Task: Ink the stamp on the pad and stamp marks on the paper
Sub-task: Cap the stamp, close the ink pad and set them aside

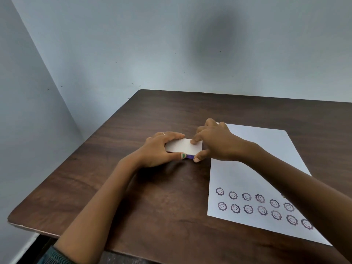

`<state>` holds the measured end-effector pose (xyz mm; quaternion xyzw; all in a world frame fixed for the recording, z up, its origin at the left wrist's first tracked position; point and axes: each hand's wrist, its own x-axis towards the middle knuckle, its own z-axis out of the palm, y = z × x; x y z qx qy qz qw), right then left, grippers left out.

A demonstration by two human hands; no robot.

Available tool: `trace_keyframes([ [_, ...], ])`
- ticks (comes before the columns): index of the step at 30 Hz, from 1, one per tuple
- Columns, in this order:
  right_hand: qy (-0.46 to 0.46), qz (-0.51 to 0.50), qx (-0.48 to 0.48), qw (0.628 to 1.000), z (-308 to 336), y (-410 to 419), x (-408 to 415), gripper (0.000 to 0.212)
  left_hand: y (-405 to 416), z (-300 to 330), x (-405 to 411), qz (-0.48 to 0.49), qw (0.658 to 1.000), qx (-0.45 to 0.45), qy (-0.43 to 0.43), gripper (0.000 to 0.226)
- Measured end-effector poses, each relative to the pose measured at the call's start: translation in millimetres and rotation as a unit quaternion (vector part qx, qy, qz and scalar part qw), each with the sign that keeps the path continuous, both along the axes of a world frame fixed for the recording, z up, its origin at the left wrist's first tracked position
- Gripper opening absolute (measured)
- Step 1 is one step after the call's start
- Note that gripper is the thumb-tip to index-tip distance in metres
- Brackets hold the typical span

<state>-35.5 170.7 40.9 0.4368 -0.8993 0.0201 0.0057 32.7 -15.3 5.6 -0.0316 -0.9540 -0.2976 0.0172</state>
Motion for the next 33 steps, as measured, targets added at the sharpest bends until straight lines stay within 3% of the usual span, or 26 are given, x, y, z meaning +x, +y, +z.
trace_keyframes([
  [7, 0.117, 0.113, 0.037, 0.986, -11, 13, -5, 0.052, 10, -4, -1, 0.0, 0.999, -0.043, 0.018, 0.068],
  [12, 0.05, 0.13, -0.002, 0.99, -4, 16, -17, 0.064, 17, -14, 4, 0.006, 0.996, -0.057, 0.066, 0.073],
  [14, 0.011, 0.12, -0.046, 0.992, 3, 17, -27, 0.057, 18, -17, 3, 0.014, 0.994, -0.066, 0.086, 0.076],
  [17, -0.035, 0.069, -0.116, 0.99, 11, 24, -44, 0.052, 21, -15, 3, 0.039, 0.993, -0.06, 0.096, 0.082],
  [22, -0.116, -0.047, -0.148, 0.981, 20, 45, -53, 0.05, 27, -7, 9, 0.086, 0.991, -0.024, 0.1, 0.083],
  [27, -0.191, -0.158, -0.197, 0.949, 35, 72, -35, 0.036, 31, 7, 10, 0.154, 0.987, 0.027, 0.034, 0.087],
  [30, -0.212, -0.223, -0.188, 0.933, 39, 81, -17, 0.043, 36, 17, 15, 0.187, 0.981, 0.056, -0.01, 0.09],
  [33, -0.241, -0.27, -0.13, 0.923, 39, 85, -2, 0.064, 47, 24, 22, 0.181, 0.982, 0.017, -0.039, 0.089],
])
